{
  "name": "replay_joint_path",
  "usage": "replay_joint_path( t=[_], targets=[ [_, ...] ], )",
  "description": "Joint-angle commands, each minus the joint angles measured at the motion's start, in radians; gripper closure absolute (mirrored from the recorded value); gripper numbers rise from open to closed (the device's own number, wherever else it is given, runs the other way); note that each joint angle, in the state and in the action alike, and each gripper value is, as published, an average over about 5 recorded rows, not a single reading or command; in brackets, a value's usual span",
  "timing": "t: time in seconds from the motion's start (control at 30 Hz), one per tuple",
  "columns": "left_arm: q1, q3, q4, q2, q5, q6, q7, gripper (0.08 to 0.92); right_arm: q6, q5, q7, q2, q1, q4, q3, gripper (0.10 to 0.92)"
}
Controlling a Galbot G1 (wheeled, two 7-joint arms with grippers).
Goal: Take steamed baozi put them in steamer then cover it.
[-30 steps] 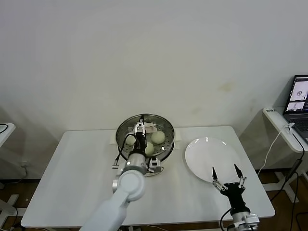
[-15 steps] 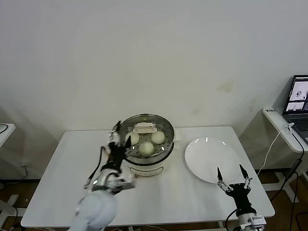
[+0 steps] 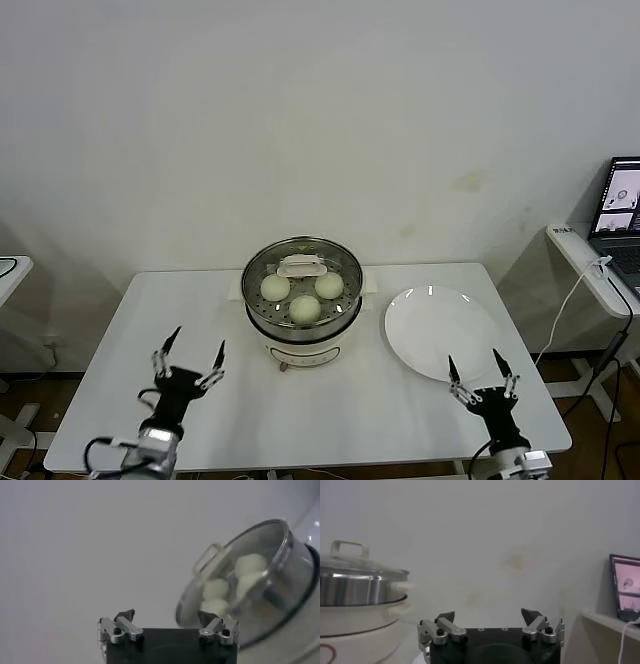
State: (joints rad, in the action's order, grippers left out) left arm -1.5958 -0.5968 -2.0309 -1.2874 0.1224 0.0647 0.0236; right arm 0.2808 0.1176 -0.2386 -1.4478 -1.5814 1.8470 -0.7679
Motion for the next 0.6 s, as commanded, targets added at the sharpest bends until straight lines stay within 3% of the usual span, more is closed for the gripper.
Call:
replay_joint_path(
  t=[0.03,0.6],
  targets=[
    [-0.167,-0.122,0.067,-0.055,-0.349,0.215,0.105,0.177,-0.118,0.028,0.008,0.016,-0.035,0.019,0.046,0.202],
    [-0.233,-0.139,0.049,-0.078,-0.264,0.126,0.088,0.177,-0.228,0.011,0.063,0.008,-0.1,0.108,0.111,0.202]
  ],
)
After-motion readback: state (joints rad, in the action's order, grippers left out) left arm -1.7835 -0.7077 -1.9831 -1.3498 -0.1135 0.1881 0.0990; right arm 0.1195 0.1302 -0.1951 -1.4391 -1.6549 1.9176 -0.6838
